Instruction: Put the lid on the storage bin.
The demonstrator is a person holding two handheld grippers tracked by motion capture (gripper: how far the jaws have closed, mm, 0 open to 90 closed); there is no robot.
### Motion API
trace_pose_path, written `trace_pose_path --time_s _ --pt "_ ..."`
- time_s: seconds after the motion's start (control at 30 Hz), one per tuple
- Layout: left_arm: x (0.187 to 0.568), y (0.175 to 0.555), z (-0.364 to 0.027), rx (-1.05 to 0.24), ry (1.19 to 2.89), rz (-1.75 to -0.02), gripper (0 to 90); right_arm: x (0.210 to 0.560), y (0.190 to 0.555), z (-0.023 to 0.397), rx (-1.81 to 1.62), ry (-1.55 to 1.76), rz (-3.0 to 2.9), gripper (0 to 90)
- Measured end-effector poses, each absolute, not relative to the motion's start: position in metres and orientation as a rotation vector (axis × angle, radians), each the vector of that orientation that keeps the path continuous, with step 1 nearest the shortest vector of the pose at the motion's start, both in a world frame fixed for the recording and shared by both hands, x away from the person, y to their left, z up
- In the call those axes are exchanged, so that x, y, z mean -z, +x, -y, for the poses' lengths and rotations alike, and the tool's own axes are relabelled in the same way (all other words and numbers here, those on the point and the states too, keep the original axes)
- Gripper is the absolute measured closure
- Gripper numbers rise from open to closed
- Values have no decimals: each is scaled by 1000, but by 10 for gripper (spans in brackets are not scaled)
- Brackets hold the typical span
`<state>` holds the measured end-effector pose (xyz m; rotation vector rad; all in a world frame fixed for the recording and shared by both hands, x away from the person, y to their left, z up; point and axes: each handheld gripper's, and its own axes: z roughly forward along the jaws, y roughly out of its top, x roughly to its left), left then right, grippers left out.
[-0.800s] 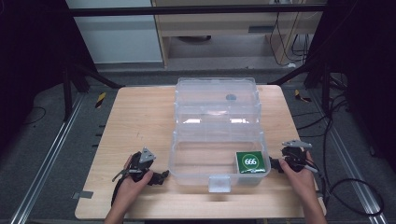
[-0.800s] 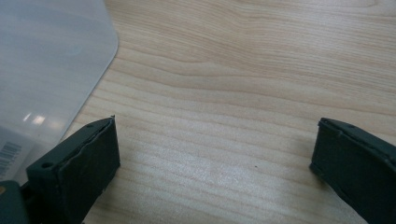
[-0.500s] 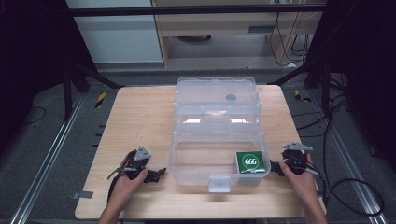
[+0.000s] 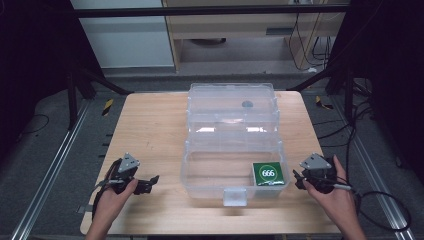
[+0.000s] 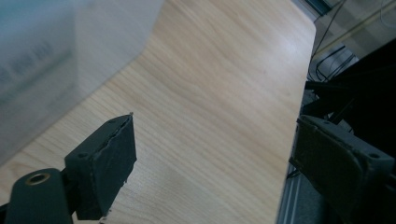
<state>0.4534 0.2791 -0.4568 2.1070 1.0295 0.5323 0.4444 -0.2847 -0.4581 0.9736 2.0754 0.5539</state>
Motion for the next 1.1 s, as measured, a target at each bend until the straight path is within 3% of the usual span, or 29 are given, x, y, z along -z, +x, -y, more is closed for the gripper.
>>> trace_pose_path --time_s 0.07,0.3,0.5,0.6,0.87,1.1 --pt "445 447 -273 -528 2176 -1008 66 440 444 280 -563 928 -2124 91" --pt "414 447 -255 -517 2198 -904 51 374 460 257 -431 830 -2230 123" --pt "399 450 -230 -455 2273 -803 37 326 481 241 -461 723 -2331 283" --pt "391 447 -215 -501 2315 -731 45 307 490 230 -441 640 -2348 374" --pt "362 452 -198 -424 2374 -702 40 280 512 202 -437 512 -2419 475" --pt "338 451 -176 -434 2432 -581 99 270 520 171 -405 307 -2516 551"
